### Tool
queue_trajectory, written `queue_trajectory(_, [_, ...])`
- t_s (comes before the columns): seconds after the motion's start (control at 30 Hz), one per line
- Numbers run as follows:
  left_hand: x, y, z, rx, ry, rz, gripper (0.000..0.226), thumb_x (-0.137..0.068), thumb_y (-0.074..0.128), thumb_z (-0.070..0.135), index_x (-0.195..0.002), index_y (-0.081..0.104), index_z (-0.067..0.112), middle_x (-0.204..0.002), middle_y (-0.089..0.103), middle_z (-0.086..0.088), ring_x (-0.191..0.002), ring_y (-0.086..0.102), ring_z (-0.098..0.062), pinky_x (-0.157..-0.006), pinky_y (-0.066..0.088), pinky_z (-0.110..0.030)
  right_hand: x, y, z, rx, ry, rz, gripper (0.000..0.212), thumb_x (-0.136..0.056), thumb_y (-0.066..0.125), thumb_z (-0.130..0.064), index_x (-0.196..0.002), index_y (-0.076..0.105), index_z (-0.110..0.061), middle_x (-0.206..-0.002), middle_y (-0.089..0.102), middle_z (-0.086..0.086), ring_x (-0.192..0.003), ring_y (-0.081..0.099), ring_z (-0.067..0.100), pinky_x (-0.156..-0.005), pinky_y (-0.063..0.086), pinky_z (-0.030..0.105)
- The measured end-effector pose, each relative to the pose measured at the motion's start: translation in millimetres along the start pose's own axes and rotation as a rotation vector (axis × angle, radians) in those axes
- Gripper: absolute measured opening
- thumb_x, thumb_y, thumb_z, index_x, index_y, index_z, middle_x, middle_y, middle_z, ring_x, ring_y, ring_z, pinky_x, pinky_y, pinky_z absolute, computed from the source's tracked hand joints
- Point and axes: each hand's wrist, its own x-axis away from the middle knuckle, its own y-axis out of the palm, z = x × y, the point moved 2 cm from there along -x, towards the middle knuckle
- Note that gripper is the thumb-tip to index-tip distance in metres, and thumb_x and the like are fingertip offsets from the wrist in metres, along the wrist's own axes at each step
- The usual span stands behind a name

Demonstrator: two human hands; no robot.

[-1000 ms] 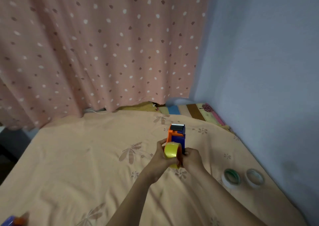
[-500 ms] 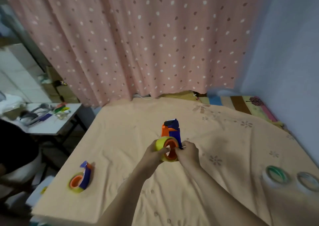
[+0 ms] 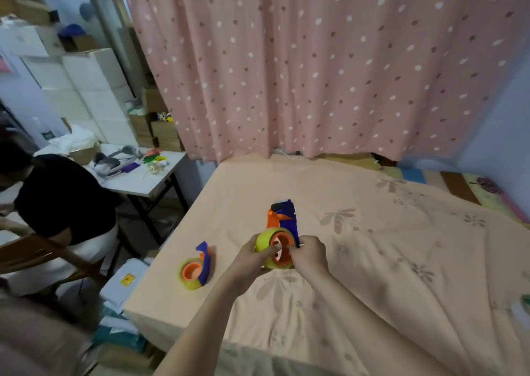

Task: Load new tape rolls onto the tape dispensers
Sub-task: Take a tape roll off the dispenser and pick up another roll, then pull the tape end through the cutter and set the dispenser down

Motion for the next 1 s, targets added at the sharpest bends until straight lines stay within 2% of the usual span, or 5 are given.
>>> queue_trajectory(0.2, [23, -118, -16, -0.055, -0.078, -0.015, 0.035, -0.088, 0.075, 0.035, -0.117, 0.068, 0.017, -0.112, 0.076, -0.004, -0.104, 0.072, -0.018, -0.09, 0.06, -0.034, 34, 96, -38, 0.057, 0.085, 0.03, 0.021, -0.081, 0.067, -0.015, -0.064, 0.058, -0.004, -0.064, 0.062, 0.011, -0.069, 0.069, 0.038, -0.063, 0.061, 0.044])
queue_trajectory(0.6, [-2, -206, -37, -0.324, -0.292, -0.059, 0.038, -0.086, 0.078, 0.029, -0.116, 0.064, 0.01, -0.117, 0.07, -0.012, -0.101, 0.07, -0.025, -0.085, 0.059, -0.036, 16, 167, -26, 0.11, 0.25, -0.029, 0.018, -0.076, 0.069, -0.01, -0.062, 0.059, -0.008, -0.065, 0.067, 0.011, -0.069, 0.071, 0.035, -0.061, 0.059, 0.04])
queue_trajectory(0.77, [-30, -230, -28, -0.436, -0.368, -0.003, 0.011, -0.093, 0.068, 0.024, -0.095, 0.071, 0.014, -0.098, 0.068, -0.008, -0.084, 0.066, -0.021, -0.08, 0.055, -0.036, -17, 189, -16, 0.092, 0.304, -0.035, 0.02, -0.077, 0.067, -0.01, -0.062, 0.054, -0.012, -0.059, 0.056, 0.002, -0.062, 0.059, 0.028, -0.045, 0.036, 0.022])
queue_trajectory(0.87, [-54, -245, -21, -0.507, -0.402, 0.065, 0.016, -0.093, 0.065, 0.019, -0.106, 0.071, 0.012, -0.098, 0.069, -0.008, -0.078, 0.065, -0.02, -0.084, 0.055, -0.04, -38, 206, -13, 0.112, 0.316, -0.05, 0.008, -0.078, 0.067, -0.009, -0.075, 0.059, -0.01, -0.071, 0.06, 0.005, -0.065, 0.056, 0.026, -0.043, 0.029, 0.021])
queue_trajectory(1.0, [-81, -266, -17, -0.584, -0.372, 0.295, 0.041, -0.092, 0.064, 0.017, -0.132, 0.058, 0.011, -0.109, 0.063, -0.013, -0.086, 0.056, -0.023, -0.064, 0.044, -0.028, -55, 224, -4, 0.158, 0.351, -0.066, 0.009, -0.08, 0.065, -0.011, -0.087, 0.064, -0.006, -0.08, 0.063, 0.008, -0.07, 0.057, 0.028, -0.053, 0.037, 0.025])
